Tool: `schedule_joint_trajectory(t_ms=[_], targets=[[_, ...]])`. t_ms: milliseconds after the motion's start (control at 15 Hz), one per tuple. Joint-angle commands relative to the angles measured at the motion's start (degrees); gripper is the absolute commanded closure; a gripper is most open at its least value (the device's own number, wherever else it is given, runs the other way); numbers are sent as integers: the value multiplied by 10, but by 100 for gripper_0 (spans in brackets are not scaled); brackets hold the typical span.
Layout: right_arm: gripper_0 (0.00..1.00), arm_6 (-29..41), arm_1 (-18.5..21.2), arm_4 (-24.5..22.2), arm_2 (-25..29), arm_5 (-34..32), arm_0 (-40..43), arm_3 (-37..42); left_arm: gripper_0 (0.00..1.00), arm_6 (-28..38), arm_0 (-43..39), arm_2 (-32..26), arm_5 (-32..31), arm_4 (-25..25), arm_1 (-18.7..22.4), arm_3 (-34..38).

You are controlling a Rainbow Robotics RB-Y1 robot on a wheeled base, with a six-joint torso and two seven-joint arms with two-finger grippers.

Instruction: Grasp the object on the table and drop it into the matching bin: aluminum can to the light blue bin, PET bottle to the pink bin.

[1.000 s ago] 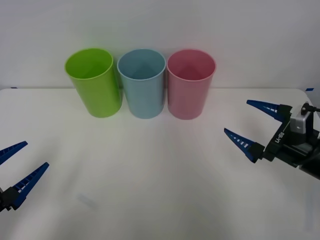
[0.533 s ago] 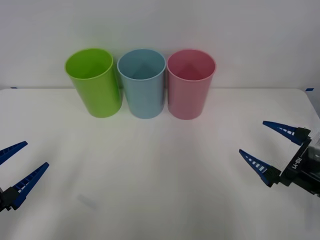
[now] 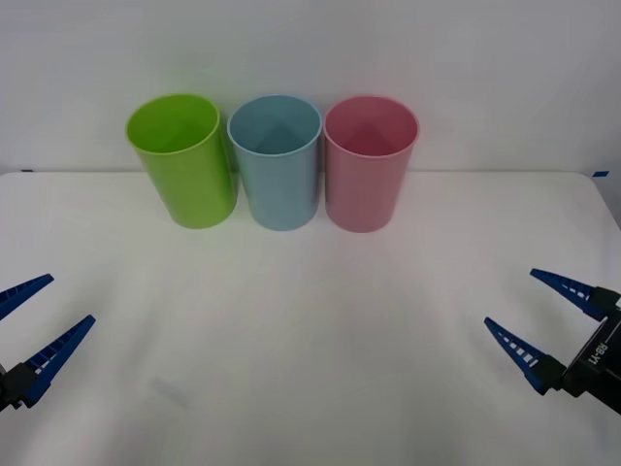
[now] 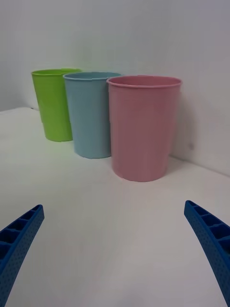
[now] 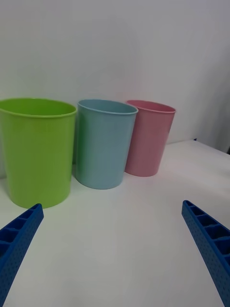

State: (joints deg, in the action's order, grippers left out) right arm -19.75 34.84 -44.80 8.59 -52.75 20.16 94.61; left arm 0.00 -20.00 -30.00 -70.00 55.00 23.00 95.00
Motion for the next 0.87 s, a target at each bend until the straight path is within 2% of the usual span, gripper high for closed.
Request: schedule_joint_trajectory(t_ms=[67,267,867], targets=[[0,0,-7,0,13,-36,6,-34,0,0,0,0,0,0,0,0],[0,0,-9,0,22,-54,8,-54,0,0,0,0,0,0,0,0],[0,-1,-9,0,29,-46,19,-54,0,0,0,0,0,0,0,0]])
